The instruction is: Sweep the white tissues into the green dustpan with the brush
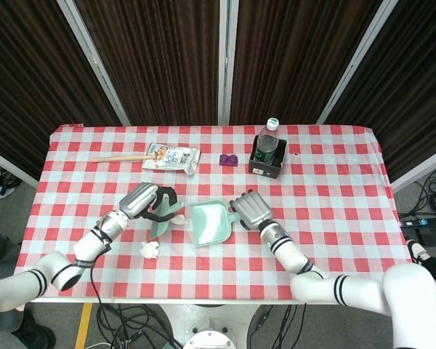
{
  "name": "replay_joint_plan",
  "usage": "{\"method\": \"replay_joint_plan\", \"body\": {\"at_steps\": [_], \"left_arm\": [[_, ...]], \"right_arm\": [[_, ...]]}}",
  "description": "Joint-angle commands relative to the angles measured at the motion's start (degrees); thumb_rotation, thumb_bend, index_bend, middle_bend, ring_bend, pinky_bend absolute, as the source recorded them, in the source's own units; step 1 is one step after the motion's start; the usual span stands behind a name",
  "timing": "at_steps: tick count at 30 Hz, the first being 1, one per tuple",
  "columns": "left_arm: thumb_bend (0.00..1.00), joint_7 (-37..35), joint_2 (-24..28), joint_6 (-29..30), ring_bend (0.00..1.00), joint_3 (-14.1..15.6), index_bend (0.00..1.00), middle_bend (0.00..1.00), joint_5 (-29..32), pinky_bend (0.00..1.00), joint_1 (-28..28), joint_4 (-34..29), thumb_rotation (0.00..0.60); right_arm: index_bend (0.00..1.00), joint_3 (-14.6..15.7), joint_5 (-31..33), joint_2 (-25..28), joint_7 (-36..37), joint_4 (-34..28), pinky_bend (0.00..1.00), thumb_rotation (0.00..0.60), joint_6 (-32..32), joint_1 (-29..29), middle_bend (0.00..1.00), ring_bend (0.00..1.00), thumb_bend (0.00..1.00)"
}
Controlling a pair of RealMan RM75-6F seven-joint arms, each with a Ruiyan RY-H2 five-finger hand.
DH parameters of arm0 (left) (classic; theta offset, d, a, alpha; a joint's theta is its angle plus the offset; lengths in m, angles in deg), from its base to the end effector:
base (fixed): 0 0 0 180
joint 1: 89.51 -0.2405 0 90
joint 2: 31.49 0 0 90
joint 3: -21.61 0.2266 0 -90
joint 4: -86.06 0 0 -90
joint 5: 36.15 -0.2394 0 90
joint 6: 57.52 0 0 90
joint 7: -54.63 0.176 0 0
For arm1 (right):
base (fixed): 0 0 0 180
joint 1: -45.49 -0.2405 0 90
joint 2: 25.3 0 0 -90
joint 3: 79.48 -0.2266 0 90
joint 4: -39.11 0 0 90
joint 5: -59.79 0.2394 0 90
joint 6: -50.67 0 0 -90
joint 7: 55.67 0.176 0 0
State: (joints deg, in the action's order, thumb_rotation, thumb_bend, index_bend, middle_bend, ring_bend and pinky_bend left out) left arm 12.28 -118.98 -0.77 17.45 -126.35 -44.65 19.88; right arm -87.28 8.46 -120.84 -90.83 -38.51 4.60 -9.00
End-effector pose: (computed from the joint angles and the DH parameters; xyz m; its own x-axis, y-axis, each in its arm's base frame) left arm -0.1461 0.3840 -0.0394 0.0120 0.4759 0.8794 0.8952 -0.3969 0.2026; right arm -0.0857 -0.3674 -0.1144 0.6759 -0.2923 0.6766 -0.7078 -0.5135 0.4852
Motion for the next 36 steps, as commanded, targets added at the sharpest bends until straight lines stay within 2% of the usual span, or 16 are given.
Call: {"method": "replay_joint_plan", "body": {"at_steps": [1, 5, 11, 18, 25, 36], "left_arm": [[0.47, 5.95, 3.20, 1.91, 0.75, -0.48, 0.55, 0.55, 4.11, 0.88, -3.39, -5.38, 0.600], [0.49, 13.25, 5.12, 3.45, 0.75, -0.49, 0.55, 0.56, 9.23, 0.88, -7.21, -12.16, 0.600], [0.49, 30.00, 4.15, 7.84, 0.75, 0.38, 0.55, 0.56, 14.54, 0.88, -11.74, -18.97, 0.600], [0.49, 39.20, 0.76, 9.05, 0.75, 1.39, 0.55, 0.56, 16.75, 0.88, -13.78, -22.36, 0.600], [0.49, 42.51, -4.79, 9.50, 0.75, 1.09, 0.55, 0.56, 16.00, 0.88, -14.12, -19.98, 0.600], [0.49, 38.48, -13.81, 9.52, 0.75, -4.48, 0.55, 0.56, 14.00, 0.88, -11.16, -8.93, 0.600]], "right_arm": [[0.73, 0.23, -1.81, 0.19, 1.89, 0.90, 0.34, 0.600, 1.40, -0.37, 0.59, 0.39, 0.47], [0.73, 0.48, -3.65, 0.66, 3.66, 1.76, 0.34, 0.600, 2.48, -0.64, 0.59, 0.39, 0.47], [0.73, 0.94, -5.39, 1.00, 5.64, 2.79, 0.33, 0.600, 3.59, -0.85, 0.59, 0.39, 0.47], [0.74, 1.22, -6.44, 1.26, 6.96, 3.18, 0.33, 0.600, 3.85, -0.83, 0.59, 0.39, 0.47], [0.74, 1.51, -6.62, 1.53, 7.11, 2.66, 0.33, 0.600, 3.64, -0.74, 0.59, 0.39, 0.48], [0.74, 1.61, -6.38, 1.29, 7.38, 2.55, 0.33, 0.600, 3.42, -0.71, 0.59, 0.39, 0.47]]}}
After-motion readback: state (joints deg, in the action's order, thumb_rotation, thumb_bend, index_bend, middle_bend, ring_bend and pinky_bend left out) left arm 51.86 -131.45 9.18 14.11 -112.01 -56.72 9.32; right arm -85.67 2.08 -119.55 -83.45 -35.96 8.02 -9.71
